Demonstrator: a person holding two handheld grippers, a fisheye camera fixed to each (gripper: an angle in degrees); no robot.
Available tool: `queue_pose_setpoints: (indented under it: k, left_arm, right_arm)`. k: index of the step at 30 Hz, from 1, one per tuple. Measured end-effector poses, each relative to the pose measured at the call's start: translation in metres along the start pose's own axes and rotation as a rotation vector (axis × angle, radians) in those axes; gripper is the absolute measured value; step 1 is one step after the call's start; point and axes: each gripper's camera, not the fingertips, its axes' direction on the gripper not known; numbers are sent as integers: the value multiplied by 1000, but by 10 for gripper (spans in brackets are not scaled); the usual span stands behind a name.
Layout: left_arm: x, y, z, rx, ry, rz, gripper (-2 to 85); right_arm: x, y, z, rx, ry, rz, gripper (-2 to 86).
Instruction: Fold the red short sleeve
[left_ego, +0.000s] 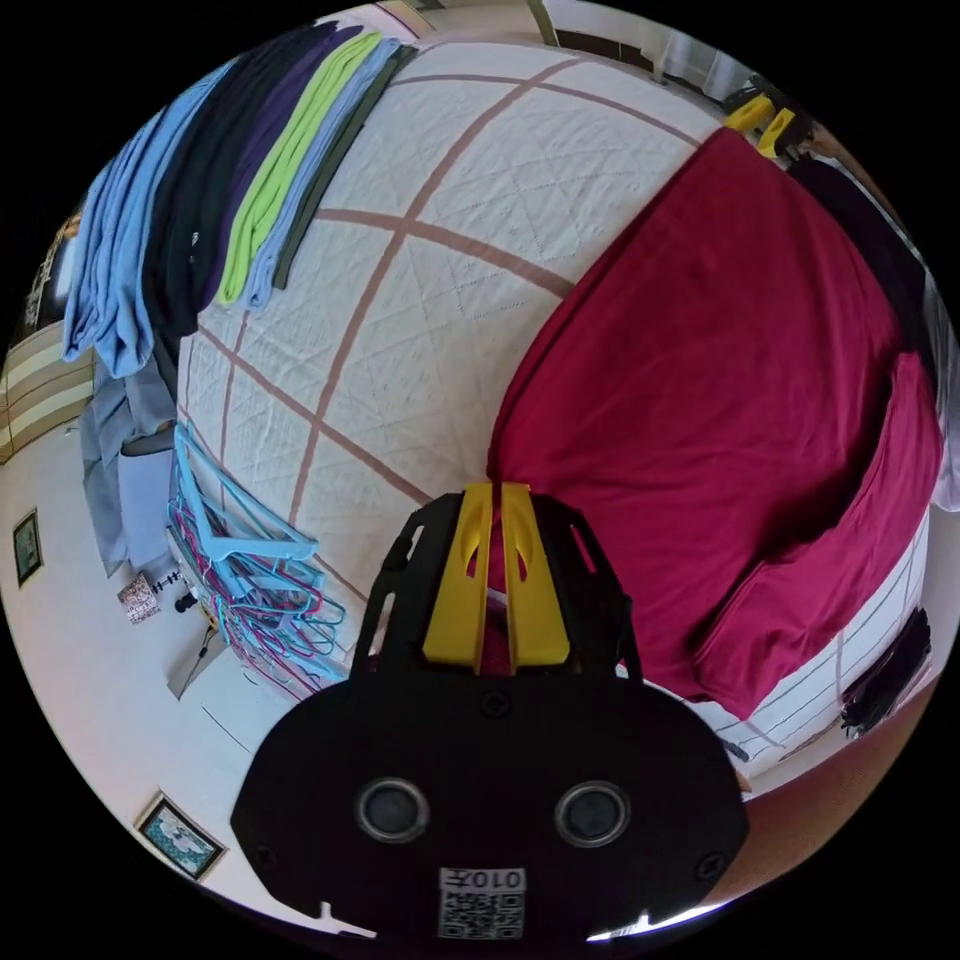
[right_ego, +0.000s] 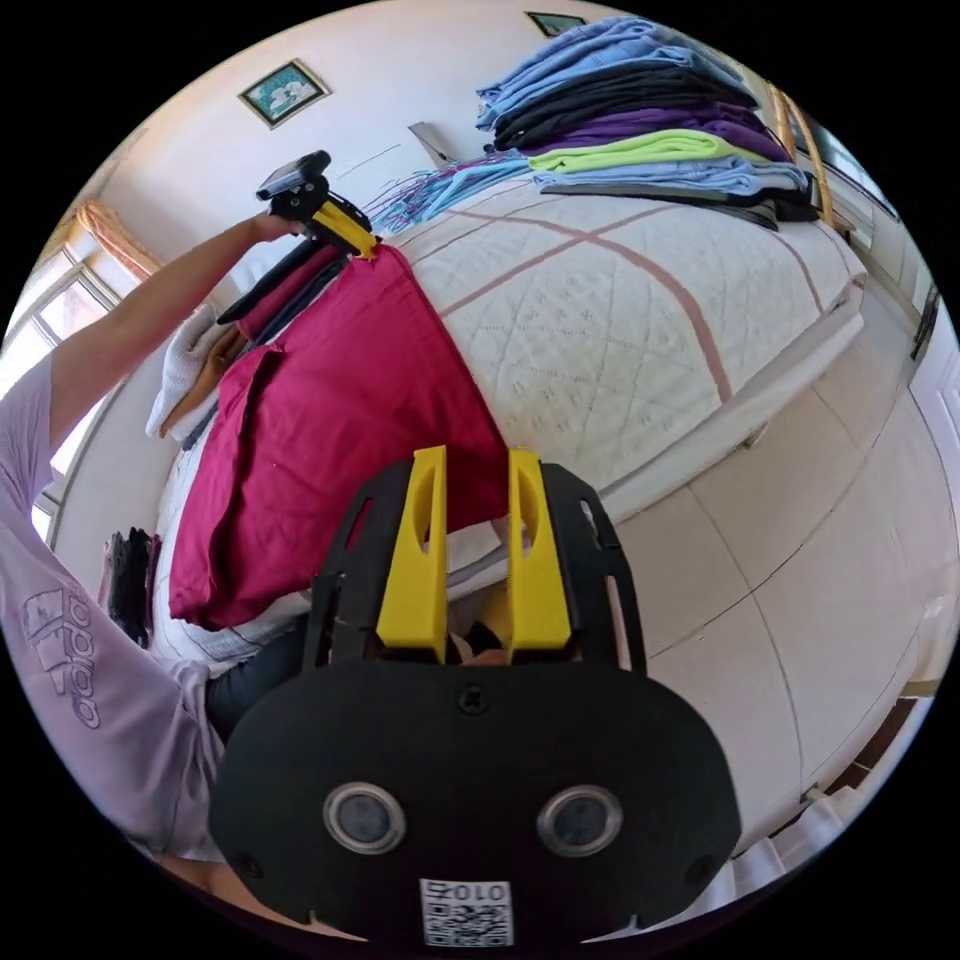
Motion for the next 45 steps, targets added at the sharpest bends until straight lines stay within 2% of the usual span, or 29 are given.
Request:
queue_pose_setpoints:
  k: [3, 10, 14, 17, 23, 30, 34, 40, 45]
  left_arm:
    - [8, 21, -20, 27, -14, -47, -1]
    - [49, 73, -67, 12, -100, -146, -2]
    - [88, 128, -101, 26, -153, -235, -2]
    - [125, 181, -123, 64, -179, -326, -2]
    - [219, 268, -119, 76, -159, -444, -2]
    - [294, 318, -73, 80, -64, -511, -2]
    - [312, 339, -74, 111, -96, -563, -1]
    - [330, 341, -74, 17, -105, -492, 2]
    - [343, 361, -85, 3, -118, -543, 15]
  right_arm:
    - [-16, 3, -6, -4, 30, -21, 35]
    - [-76, 12, -57, 88, 82, -70, 17]
    - [-173, 16, -104, 124, 109, -220, 15]
    - [-258, 26, -120, 77, 157, -368, 14]
    - [-370, 57, -57, -88, 166, -552, 15]
    - [-393, 69, 21, -281, 160, -551, 15]
    - [-405, 63, 16, -276, 157, -557, 17]
    - [-415, 60, 41, -340, 186, -572, 27]
    - [-408, 59, 51, -334, 137, -600, 46]
